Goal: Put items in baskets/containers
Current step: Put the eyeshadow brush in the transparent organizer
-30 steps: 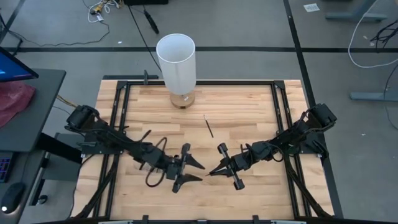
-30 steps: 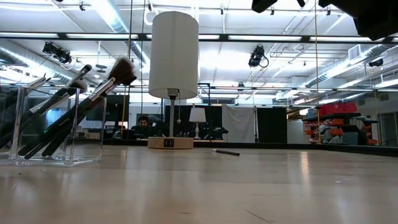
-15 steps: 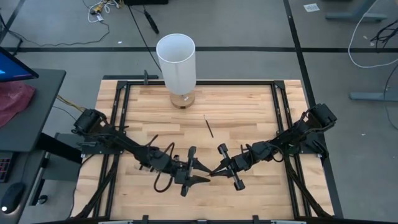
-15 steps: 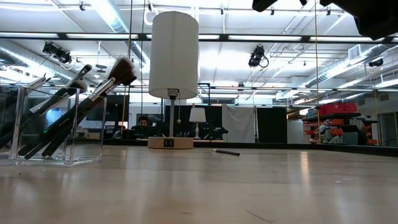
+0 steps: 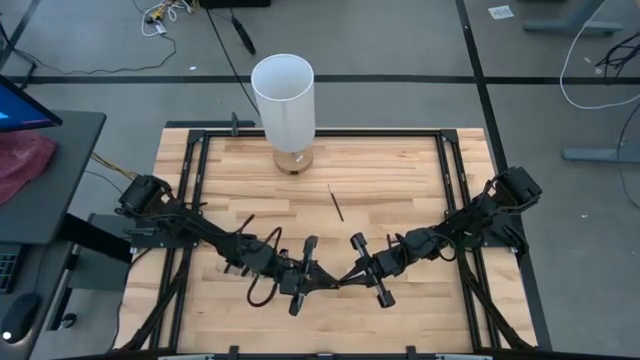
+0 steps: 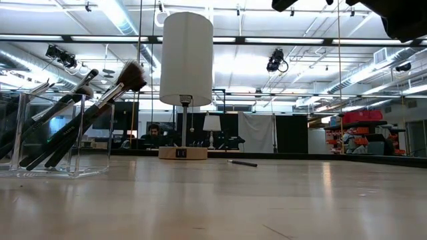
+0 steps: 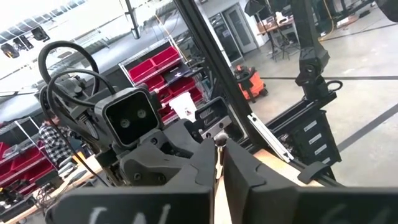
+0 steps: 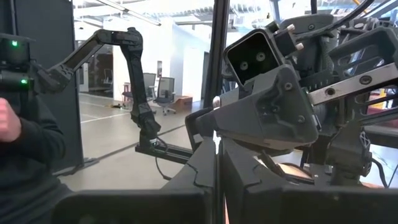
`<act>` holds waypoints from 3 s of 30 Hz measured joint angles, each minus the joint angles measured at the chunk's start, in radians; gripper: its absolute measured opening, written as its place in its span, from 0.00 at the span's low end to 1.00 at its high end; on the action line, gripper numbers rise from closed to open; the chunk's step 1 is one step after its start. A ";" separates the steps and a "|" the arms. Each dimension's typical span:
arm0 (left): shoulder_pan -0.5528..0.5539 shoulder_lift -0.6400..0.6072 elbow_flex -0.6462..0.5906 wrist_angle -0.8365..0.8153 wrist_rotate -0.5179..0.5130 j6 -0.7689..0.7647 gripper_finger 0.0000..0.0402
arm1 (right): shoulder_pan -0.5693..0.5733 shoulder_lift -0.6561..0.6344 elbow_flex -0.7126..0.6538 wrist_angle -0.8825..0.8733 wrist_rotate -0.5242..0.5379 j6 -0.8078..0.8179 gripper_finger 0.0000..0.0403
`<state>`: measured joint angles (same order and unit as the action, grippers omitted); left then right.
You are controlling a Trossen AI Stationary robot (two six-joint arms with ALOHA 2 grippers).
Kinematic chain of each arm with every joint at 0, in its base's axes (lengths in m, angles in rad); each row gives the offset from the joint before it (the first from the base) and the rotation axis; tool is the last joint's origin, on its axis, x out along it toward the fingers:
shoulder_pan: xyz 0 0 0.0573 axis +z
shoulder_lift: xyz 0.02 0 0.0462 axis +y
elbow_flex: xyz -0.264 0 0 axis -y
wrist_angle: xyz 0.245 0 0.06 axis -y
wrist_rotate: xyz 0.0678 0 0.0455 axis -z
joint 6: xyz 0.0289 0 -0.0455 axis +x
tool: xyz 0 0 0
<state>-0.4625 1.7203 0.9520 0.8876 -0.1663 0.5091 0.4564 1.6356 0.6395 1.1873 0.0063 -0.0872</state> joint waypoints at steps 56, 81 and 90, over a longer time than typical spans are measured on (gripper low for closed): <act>-0.130 -0.484 -0.133 -1.283 -0.289 -1.081 0.05 | 0.032 -0.084 -0.001 -0.210 0.196 0.026 0.42; -0.038 -0.476 -0.143 -1.260 -0.202 -1.153 0.07 | 0.031 -0.084 -0.001 -0.225 0.196 0.053 0.42; -0.038 -0.476 -0.143 -1.259 -0.184 -1.159 0.07 | 0.032 -0.084 -0.001 -0.225 0.196 0.053 0.42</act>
<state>-0.5003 1.2442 0.8085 -0.3717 -0.3500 -0.6498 0.4881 1.5520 0.6388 0.9627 0.2023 -0.0341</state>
